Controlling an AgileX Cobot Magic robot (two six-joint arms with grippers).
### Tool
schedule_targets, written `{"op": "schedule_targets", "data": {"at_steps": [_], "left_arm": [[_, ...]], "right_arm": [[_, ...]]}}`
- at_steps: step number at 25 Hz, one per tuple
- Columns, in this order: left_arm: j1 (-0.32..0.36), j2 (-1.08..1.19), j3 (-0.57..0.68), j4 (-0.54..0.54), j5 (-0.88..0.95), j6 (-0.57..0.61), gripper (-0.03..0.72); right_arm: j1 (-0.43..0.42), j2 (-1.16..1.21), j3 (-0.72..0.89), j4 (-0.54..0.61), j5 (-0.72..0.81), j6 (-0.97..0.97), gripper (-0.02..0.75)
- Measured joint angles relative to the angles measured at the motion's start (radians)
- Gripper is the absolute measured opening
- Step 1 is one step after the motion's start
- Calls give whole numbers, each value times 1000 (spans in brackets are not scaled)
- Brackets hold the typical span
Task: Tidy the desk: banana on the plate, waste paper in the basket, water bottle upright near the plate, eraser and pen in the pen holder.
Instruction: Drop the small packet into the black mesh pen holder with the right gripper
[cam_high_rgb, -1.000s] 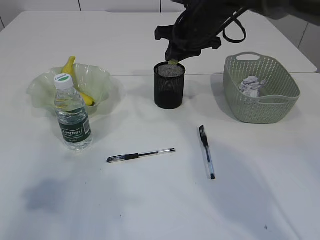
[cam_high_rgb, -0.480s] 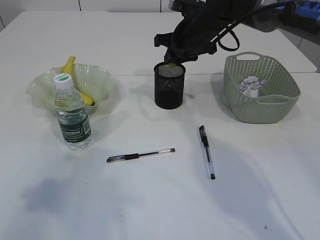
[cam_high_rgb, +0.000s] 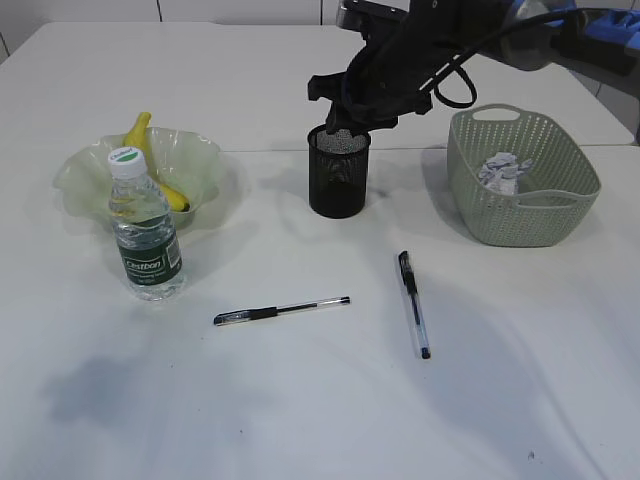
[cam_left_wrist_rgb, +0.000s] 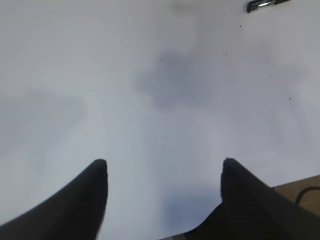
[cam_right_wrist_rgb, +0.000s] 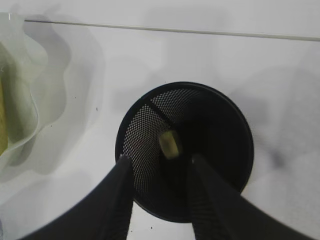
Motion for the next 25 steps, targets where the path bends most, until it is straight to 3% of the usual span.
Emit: {"op": "schedule_targets", "data": {"at_steps": [7,18,25], "left_arm": [[0,0,0,0,0,0,489],[0,0,0,0,0,0,488],[0,0,0,0,0,0,488]], "right_arm": [[0,0,-43,2,24,-2,316],[0,0,-279,-126,381,40,318],[0,-53,-288,-171,424,49,319]]}}
